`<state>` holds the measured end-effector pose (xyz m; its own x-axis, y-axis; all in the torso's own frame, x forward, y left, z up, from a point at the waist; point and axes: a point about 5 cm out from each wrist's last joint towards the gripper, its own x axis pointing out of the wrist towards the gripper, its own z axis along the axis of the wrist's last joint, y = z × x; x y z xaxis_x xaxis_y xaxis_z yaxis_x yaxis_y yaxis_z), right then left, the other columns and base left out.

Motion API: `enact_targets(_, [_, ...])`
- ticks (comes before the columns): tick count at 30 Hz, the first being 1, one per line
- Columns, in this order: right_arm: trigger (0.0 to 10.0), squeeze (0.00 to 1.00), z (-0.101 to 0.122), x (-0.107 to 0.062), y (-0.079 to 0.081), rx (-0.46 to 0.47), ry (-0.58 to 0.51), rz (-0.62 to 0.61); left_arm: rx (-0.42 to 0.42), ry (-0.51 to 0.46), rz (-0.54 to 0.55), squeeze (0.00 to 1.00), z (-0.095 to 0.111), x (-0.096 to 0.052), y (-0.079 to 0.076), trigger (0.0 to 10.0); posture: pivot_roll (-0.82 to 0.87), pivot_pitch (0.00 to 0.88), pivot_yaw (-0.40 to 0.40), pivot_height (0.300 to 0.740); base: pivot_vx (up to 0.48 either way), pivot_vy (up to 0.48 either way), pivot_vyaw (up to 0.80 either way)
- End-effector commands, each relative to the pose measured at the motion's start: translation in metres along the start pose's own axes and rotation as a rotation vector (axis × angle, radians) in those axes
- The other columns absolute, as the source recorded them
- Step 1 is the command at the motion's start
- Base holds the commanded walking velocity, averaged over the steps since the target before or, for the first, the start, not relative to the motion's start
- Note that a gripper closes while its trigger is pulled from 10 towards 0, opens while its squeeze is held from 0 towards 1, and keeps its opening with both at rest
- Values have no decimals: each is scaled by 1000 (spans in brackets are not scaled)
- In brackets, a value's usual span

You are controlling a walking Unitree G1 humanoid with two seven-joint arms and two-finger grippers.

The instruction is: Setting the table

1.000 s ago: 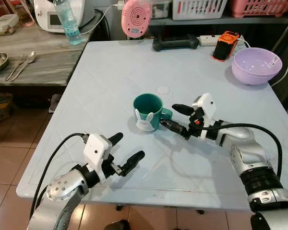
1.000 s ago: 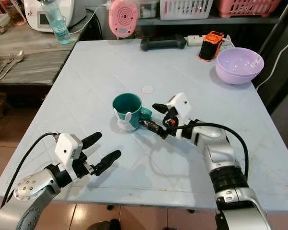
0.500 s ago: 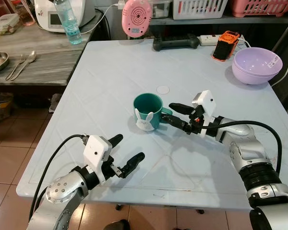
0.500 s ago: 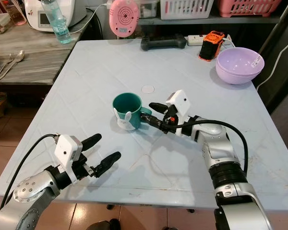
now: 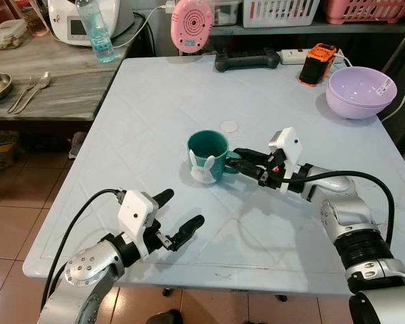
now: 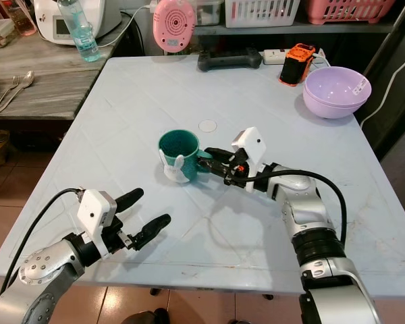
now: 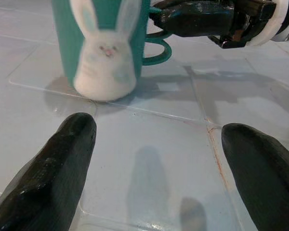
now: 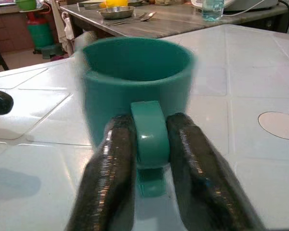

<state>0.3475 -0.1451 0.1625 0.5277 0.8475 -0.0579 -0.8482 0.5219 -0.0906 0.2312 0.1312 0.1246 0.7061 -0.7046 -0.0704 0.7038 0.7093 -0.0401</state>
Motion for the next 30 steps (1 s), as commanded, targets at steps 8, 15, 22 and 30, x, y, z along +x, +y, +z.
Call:
enact_targets(8, [0, 0, -3, 2, 3, 3, 0, 20, 11, 12, 5, 0, -1, 0, 3, 10000, 108, 120, 69, 740, 0, 0, 0])
enact_targets(15, [0, 0, 0, 2, -3, -38, -20, -80, 35, -5, 45, 0, 0, 5, 10, 10000, 105, 87, 61, 740, 0, 0, 0])
enact_targets(22, [0, 0, 13, -2, 9, -92, -133, -280, 63, -92, 204, 0, 10, 14, 30, 10000, 72, 44, 35, 740, 0, 0, 0])
enact_targets(30, [0, 0, 15, -16, 26, -97, -192, -513, -4, -173, 400, 0, 17, 20, 54, 10000, 26, 22, 14, 740, 0, 0, 0])
